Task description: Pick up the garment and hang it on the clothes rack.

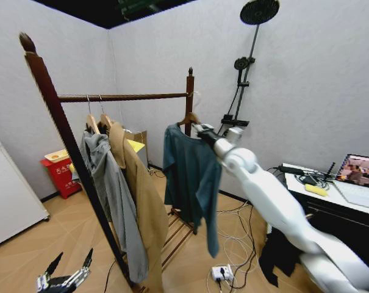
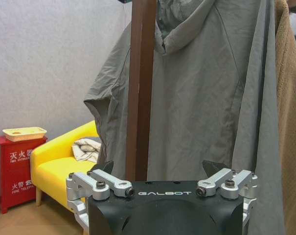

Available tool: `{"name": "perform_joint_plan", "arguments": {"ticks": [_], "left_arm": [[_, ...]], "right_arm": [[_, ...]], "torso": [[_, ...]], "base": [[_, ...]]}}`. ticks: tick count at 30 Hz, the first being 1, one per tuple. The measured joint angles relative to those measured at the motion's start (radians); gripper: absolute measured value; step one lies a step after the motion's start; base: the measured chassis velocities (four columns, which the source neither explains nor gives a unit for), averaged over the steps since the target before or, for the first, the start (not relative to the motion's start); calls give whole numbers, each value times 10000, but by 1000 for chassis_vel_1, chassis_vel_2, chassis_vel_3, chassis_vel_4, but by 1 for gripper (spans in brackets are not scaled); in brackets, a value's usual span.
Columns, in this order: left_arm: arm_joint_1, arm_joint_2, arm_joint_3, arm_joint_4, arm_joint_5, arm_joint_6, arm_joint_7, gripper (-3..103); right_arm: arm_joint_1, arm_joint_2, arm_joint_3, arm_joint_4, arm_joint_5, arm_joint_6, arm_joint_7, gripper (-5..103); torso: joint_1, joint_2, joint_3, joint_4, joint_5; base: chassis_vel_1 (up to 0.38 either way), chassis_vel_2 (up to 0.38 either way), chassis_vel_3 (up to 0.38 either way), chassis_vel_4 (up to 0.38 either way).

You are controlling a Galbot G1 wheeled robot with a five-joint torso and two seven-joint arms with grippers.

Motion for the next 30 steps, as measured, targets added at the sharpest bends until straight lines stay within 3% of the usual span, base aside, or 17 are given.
{"name": "perform_joint_plan", "arguments": {"ticks": [2,8,23,30], "left_arm": [[0,0,-1,0,0,0,7,100],[0,0,-1,0,0,0,-1,100],[0,-1,-1,0,0,0,-2,100],[0,-1,-1,0,-1,0,-1,100]], "right_arm": [[622,1255,-365,-1072,-447,135,-155,10],[1481,2475,-755,-2392,-1200,364,-330,10],[1866,3820,-1157,-3136,-1478,454,-274,10],[1544,3842,-1467,-2915,-1512,367,42,10]], "torso": [[1,-2,1,11,-1],[-2,0,-1,5,-1],[-3,1,-2,5,1],[-2,1,-2,3,3]], "base": [[0,0,0,0],[0,0,0,0],[0,0,0,0],[0,0,0,0]]}}
